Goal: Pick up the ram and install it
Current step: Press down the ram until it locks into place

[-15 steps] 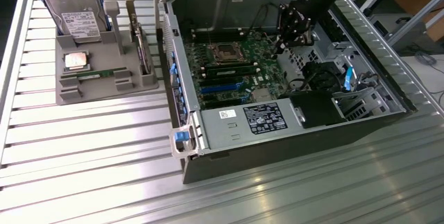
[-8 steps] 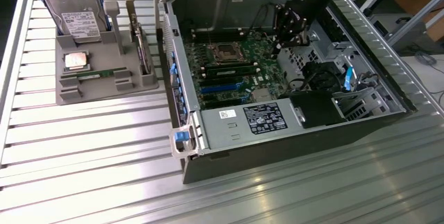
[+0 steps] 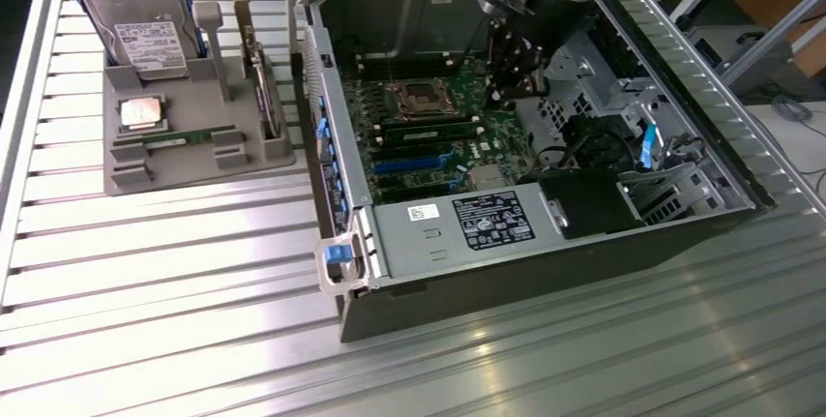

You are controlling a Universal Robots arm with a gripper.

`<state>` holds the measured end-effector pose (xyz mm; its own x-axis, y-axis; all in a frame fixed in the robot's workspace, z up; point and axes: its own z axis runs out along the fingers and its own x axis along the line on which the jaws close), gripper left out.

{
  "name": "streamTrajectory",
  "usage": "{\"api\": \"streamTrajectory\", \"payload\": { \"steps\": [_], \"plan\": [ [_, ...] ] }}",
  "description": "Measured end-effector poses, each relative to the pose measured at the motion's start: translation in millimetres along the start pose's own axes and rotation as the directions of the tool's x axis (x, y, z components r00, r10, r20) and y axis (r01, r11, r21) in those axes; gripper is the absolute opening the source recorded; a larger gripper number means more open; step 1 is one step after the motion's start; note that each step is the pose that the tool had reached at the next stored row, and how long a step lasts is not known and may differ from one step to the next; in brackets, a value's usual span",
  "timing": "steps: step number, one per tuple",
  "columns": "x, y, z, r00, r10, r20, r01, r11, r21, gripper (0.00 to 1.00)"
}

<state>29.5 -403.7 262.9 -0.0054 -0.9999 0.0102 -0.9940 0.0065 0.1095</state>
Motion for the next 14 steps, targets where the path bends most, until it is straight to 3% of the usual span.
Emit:
{"api": "streamTrajectory", "payload": {
  "steps": [11,14],
  "plan": [
    [-0.2,2.0,25.8,1.0000,0.000,0.0000,0.000,1.0000,0.0000,0.10],
    [-0.3,1.8,28.5,1.0000,0.000,0.0001,0.000,1.0000,0.0000,0.10]
  ]
}}
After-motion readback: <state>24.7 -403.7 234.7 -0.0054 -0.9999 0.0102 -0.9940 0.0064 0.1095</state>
